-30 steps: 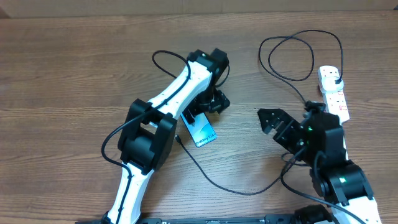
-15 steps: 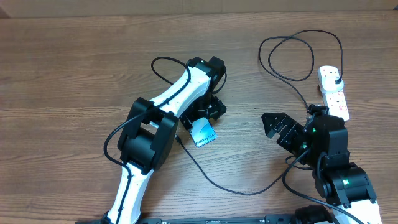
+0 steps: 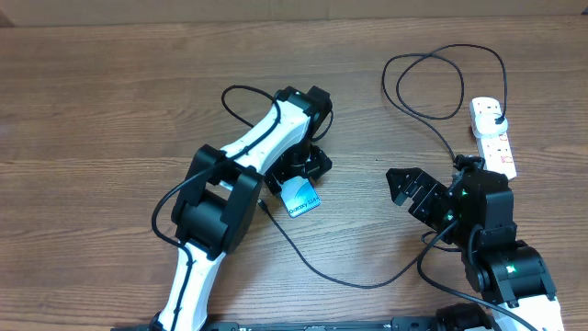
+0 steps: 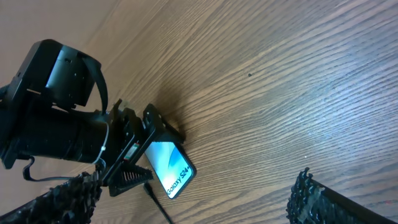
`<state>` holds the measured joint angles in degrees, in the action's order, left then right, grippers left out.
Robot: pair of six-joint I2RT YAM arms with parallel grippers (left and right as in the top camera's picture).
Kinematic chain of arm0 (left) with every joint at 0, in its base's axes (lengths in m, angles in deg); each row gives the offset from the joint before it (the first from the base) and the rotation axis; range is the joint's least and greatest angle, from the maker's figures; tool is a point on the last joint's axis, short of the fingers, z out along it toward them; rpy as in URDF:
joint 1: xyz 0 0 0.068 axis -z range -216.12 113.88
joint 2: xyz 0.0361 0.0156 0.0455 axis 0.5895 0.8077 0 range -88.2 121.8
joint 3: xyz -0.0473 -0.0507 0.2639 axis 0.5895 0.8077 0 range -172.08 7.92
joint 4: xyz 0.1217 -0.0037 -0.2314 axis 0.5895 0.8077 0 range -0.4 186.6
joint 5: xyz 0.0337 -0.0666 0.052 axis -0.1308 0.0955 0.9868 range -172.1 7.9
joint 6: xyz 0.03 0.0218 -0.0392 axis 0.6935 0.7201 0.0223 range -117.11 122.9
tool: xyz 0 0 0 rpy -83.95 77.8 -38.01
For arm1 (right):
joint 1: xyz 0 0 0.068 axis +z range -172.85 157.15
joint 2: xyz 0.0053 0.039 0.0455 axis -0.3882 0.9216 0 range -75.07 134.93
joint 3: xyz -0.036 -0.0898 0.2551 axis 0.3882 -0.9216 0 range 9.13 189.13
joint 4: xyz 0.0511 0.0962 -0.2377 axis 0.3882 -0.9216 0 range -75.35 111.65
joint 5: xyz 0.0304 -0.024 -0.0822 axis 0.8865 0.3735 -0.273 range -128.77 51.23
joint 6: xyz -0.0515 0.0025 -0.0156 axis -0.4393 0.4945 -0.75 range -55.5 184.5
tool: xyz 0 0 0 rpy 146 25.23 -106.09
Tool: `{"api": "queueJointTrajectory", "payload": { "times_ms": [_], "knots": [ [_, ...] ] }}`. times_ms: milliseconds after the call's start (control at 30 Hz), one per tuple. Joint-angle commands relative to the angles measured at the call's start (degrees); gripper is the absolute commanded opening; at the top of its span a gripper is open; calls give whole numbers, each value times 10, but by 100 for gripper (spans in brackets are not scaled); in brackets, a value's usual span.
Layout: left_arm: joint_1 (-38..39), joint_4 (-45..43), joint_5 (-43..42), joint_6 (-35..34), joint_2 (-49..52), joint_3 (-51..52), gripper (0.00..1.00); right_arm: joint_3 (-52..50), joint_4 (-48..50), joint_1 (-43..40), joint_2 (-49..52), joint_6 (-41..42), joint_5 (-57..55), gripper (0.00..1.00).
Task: Plug charger to phone and switch on socket
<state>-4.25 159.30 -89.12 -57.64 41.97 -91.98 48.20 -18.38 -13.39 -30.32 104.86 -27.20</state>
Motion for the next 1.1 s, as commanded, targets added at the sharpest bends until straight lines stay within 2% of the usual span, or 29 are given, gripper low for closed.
{"api": "queueJointTrajectory", "payload": {
  "times_ms": [0, 433, 567, 700, 1067],
  "knots": [
    [0, -34, 2, -12, 13, 49, 100, 13, 0, -2, -2, -13, -4, 99],
    [0, -113, 9, -30, 13, 113, 100, 13, 0, -2, -2, -13, -3, 100],
    [0, -117, 12, -55, 13, 114, 96, 13, 0, -2, -2, -13, -4, 100],
    [0, -119, 10, -89, 13, 114, 100, 13, 0, -2, -2, -12, -3, 99],
    [0, -130, 21, -91, 13, 114, 100, 13, 1, -2, -2, -13, 0, 100]
  ]
}}
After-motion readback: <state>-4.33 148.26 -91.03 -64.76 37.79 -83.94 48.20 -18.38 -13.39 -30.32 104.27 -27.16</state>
